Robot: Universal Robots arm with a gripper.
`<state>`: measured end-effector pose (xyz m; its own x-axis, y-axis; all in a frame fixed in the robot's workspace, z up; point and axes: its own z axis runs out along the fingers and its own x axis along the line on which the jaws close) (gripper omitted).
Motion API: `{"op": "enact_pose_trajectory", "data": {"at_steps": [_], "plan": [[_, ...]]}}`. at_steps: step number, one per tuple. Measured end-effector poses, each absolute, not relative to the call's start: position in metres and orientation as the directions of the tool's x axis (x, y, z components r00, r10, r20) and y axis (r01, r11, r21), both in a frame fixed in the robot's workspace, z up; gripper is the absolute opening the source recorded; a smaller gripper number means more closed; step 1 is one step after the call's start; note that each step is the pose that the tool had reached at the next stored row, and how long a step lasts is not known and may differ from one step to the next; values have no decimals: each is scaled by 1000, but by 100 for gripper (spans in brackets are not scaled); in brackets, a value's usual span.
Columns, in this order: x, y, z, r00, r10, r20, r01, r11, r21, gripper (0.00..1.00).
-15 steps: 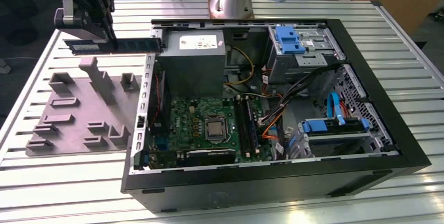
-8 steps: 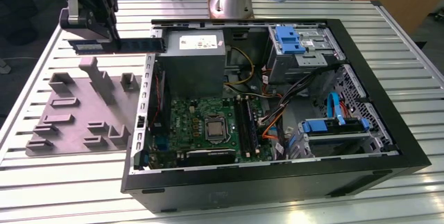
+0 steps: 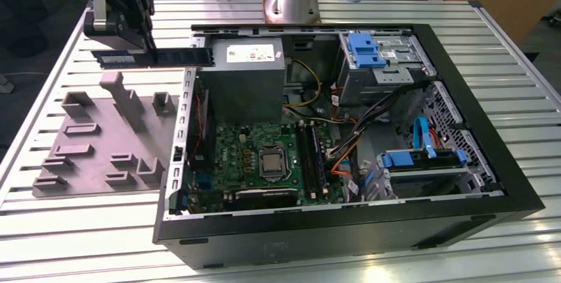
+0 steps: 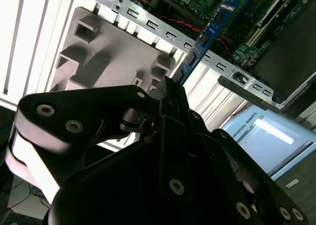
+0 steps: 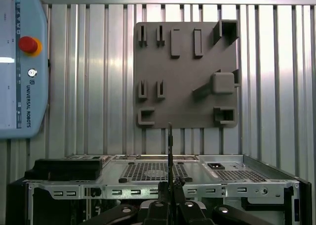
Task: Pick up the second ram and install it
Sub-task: 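Pick up the second ram and move it above second insertion slot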
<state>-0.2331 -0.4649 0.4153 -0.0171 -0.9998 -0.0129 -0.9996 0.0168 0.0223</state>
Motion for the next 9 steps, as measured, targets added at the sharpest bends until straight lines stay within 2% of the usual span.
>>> {"op": "enact_pose_trajectory", "data": {"at_steps": [9], "plan": [[-228,-465,415,-17,-1000,-13,-1000,17,22,14]]}}
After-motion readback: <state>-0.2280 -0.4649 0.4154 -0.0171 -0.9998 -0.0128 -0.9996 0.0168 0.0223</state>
